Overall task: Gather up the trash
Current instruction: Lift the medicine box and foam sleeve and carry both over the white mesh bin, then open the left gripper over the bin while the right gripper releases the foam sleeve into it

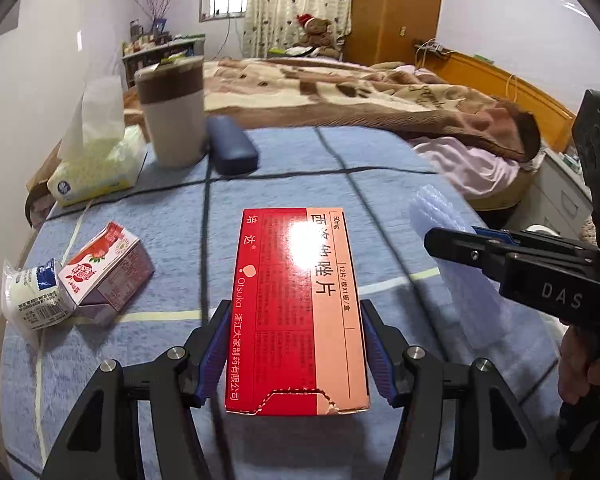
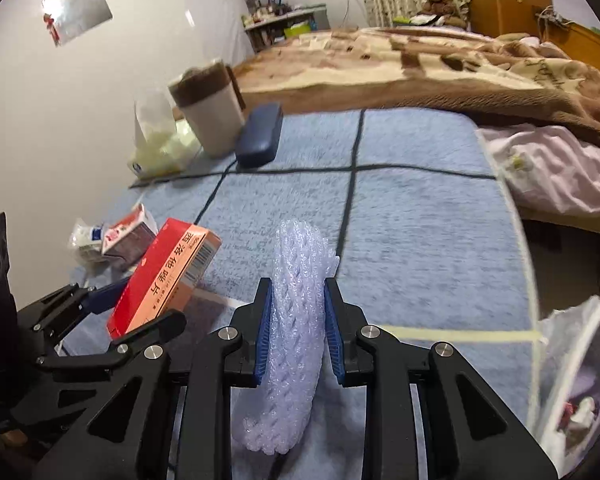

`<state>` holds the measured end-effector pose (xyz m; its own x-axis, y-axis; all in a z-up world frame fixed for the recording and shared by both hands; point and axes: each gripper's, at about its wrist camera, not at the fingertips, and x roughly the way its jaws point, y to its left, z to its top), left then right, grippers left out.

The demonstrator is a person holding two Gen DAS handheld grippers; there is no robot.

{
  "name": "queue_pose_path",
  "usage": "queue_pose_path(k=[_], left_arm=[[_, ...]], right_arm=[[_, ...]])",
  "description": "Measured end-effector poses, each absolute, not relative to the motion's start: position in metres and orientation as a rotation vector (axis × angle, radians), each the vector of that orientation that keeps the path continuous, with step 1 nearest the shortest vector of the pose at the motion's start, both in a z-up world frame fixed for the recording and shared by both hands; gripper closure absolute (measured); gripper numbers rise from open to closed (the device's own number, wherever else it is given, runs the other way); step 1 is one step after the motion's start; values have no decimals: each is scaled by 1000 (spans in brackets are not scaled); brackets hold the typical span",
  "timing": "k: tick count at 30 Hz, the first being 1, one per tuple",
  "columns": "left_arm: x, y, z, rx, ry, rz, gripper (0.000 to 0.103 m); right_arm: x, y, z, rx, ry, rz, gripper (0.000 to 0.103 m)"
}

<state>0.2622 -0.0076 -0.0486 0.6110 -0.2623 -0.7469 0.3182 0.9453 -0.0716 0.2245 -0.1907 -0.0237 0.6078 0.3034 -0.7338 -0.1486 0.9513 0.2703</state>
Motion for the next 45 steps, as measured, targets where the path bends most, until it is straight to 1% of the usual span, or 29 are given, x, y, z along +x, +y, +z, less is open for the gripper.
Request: queue_pose_path(k=[8, 18, 32, 45], left_arm=[[225, -39, -13, 75, 766, -390, 42], [177, -88, 16, 75, 694, -485, 42], [141, -169, 20, 102, 668, -613, 42], [128, -236, 6, 124, 691, -694, 42]], right_arm=[[186, -226, 0, 215, 797, 198, 78], [135, -274, 18, 235, 709, 101, 78], [100, -335, 22, 256, 654, -34, 77], [90, -382, 2, 264, 684, -149, 77]])
